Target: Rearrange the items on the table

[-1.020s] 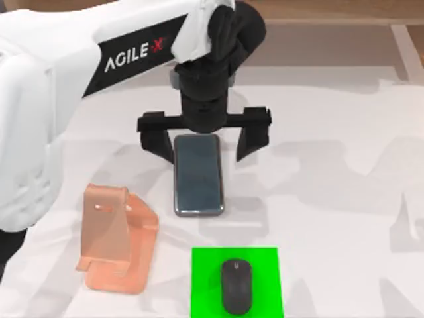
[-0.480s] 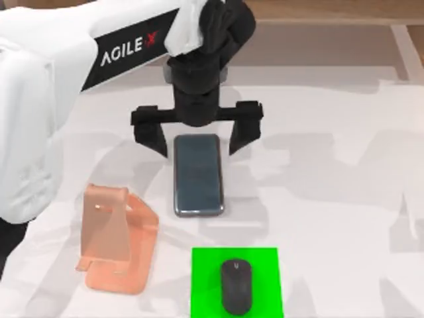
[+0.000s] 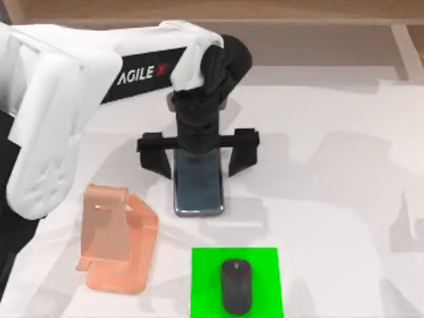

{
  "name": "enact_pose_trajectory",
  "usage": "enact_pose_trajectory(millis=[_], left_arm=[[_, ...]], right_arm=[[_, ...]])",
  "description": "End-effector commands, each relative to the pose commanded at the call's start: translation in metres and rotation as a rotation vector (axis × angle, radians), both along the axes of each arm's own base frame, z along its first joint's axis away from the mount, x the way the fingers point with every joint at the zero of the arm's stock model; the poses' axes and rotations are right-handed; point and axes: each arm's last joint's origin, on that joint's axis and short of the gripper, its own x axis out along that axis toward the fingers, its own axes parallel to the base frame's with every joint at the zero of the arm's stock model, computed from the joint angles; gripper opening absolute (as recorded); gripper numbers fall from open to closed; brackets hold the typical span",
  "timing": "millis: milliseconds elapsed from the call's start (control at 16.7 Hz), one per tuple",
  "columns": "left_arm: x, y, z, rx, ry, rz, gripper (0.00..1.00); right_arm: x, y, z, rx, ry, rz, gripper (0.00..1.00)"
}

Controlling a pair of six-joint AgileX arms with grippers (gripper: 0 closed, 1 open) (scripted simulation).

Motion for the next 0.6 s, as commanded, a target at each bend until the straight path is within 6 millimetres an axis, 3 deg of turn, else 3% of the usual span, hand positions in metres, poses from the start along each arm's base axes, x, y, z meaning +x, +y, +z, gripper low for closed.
enact_pose_trajectory(millis=[180,600], left_arm=[[0.0000,0.0000,0.0000,0.000,0.000,0.000,1.00],[0.0000,0.0000,0.0000,0.000,0.000,0.000,0.47]], right_arm=[[0.0000,0.0000,0.0000,0.000,0.000,0.000,1.00],[0.0000,0.0000,0.0000,0.000,0.000,0.000,1.00]])
